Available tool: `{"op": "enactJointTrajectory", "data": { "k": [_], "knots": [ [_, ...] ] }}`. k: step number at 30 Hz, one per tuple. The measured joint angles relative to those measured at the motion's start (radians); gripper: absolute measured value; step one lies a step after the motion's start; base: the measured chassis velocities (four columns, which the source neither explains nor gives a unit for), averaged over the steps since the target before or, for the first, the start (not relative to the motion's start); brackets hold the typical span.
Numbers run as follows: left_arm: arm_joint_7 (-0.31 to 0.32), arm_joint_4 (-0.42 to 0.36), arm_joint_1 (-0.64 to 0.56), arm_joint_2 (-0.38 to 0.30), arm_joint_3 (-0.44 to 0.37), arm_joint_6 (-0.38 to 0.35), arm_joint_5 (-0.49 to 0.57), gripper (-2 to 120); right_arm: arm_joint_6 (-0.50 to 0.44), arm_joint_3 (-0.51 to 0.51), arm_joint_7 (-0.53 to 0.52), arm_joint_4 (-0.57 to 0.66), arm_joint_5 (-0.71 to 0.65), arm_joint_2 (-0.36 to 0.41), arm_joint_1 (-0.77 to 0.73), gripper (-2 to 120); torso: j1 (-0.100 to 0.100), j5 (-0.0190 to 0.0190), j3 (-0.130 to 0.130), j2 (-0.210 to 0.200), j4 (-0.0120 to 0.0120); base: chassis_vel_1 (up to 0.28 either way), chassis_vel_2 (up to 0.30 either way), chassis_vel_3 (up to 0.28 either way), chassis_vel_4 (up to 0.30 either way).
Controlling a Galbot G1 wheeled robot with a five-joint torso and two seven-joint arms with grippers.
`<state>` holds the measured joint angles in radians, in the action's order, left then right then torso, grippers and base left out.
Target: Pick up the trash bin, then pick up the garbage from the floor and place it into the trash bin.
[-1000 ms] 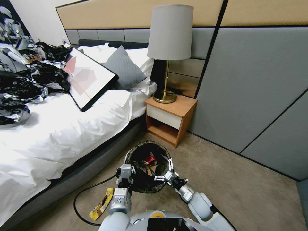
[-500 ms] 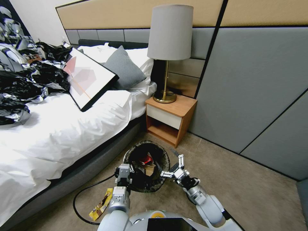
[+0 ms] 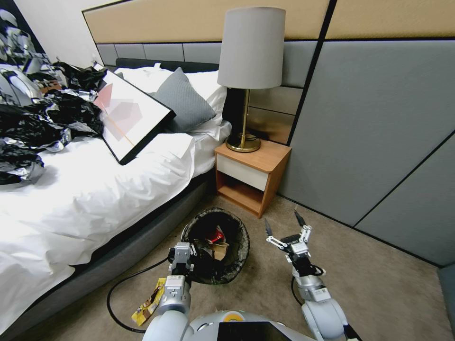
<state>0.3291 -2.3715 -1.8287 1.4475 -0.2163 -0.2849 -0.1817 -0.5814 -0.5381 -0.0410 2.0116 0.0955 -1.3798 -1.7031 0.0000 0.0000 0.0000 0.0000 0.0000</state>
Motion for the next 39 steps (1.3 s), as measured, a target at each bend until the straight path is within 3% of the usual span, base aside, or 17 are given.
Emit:
{"op": "enactJointTrajectory", "data": {
  "k": [17,39],
  "knots": [
    [-0.005,-0.017,-0.006,-0.001,-0.004,-0.009,-0.004,0,0.023,0.005,-0.004,-0.015,-0.017,0.003,0.028,100,0.000,0.0000,0.000,0.000,0.0000,0.017,0.019,0.023,0.024],
    [-0.006,-0.024,-0.014,0.004,-0.009,-0.007,-0.008,0,0.070,0.043,-0.004,0.007,-0.019,0.000,0.071,100,0.000,0.0000,0.000,0.000,0.0000,0.118,0.111,0.115,0.114]
  ]
}}
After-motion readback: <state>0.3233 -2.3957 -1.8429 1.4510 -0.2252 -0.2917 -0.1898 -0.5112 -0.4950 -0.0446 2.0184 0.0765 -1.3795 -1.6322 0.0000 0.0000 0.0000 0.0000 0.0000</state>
